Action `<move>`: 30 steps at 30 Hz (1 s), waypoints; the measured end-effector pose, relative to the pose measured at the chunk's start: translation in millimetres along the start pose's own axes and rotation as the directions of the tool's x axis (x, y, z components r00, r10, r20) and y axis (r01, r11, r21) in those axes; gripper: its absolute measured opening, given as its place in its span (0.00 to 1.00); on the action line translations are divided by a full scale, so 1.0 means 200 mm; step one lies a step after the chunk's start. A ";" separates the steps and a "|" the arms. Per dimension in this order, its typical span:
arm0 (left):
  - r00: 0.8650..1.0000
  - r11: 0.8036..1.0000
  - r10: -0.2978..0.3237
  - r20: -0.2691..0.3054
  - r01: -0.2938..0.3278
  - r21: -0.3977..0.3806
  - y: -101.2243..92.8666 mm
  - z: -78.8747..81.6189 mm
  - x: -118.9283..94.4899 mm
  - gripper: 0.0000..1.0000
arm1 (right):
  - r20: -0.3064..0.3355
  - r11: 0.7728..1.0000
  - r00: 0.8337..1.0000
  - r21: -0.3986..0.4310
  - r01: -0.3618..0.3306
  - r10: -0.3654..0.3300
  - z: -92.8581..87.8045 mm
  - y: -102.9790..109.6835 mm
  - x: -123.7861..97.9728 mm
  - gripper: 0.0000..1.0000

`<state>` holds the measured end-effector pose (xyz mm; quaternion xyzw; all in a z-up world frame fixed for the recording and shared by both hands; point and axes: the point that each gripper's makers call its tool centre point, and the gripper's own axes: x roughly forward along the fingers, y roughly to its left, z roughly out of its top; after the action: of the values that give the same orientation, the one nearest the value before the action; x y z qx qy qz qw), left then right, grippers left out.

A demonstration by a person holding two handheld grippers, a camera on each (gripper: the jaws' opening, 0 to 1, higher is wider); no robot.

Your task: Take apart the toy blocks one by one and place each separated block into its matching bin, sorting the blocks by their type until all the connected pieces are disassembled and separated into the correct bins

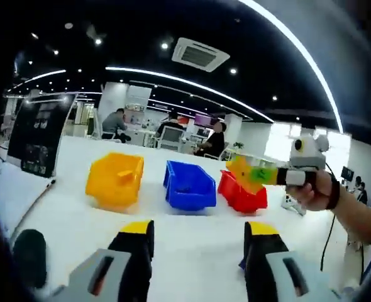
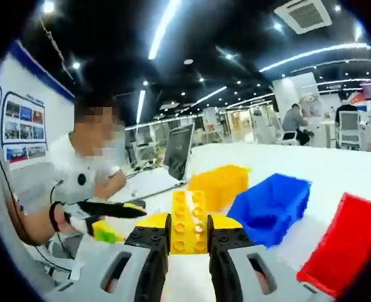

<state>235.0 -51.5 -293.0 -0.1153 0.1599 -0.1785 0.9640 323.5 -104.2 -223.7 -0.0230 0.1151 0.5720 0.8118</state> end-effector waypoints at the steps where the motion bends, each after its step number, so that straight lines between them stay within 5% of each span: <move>1: 1.000 1.000 0.012 -0.011 -0.012 -0.014 0.01 -0.03 -0.03 0.53 | -0.023 0.999 1.000 -0.032 -0.011 0.010 0.04 0.01 0.09 0.24; 5: 0.998 0.997 0.046 -0.034 -0.048 -0.053 0.05 -0.11 -0.09 0.49 | -0.064 0.995 0.998 -0.097 -0.014 0.007 0.15 0.04 0.38 0.24; 8: 0.995 0.997 0.062 -0.078 -0.065 -0.036 0.06 -0.18 -0.13 0.49 | -0.112 0.991 0.993 -0.128 0.028 -0.042 0.18 -0.05 0.57 0.24; 11: 0.996 0.997 0.058 -0.073 -0.062 -0.049 0.08 -0.17 -0.17 0.45 | -0.153 0.993 0.987 -0.119 0.023 -0.041 0.17 -0.06 0.70 0.24; 14: 0.995 0.995 0.076 -0.057 -0.079 -0.053 0.10 -0.15 -0.22 0.34 | -0.187 0.992 0.977 -0.092 0.090 -0.106 0.17 -0.19 0.86 0.24; 17: 0.978 0.993 0.118 -0.172 -0.117 0.016 0.15 -0.22 -0.26 0.31 | -0.228 0.985 0.964 -0.132 0.108 -0.136 0.15 -0.30 1.01 0.25; 19: 0.977 0.993 0.118 -0.176 -0.113 0.035 0.15 -0.22 -0.27 0.30 | -0.294 0.987 0.945 -0.112 0.118 -0.147 0.06 -0.29 0.99 0.33; 21: 0.983 0.995 0.102 -0.154 -0.100 0.021 0.15 -0.21 -0.28 0.27 | -0.300 0.992 0.946 -0.069 0.108 -0.124 0.05 -0.29 0.99 0.52; 26: 0.979 0.992 0.122 -0.165 -0.113 0.064 0.19 -0.23 -0.29 0.25 | -0.293 0.996 0.954 -0.085 0.040 -0.064 0.09 -0.23 0.95 0.51; 30: 0.981 0.992 0.113 -0.161 -0.103 0.070 0.17 -0.21 -0.28 0.21 | -0.292 0.993 0.956 -0.120 -0.020 -0.016 0.14 -0.11 0.79 0.48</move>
<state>180.6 -5.4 -326.5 -0.0616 0.2392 -0.1398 0.9589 398.8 38.3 -232.2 -0.1566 0.1988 0.5690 0.7824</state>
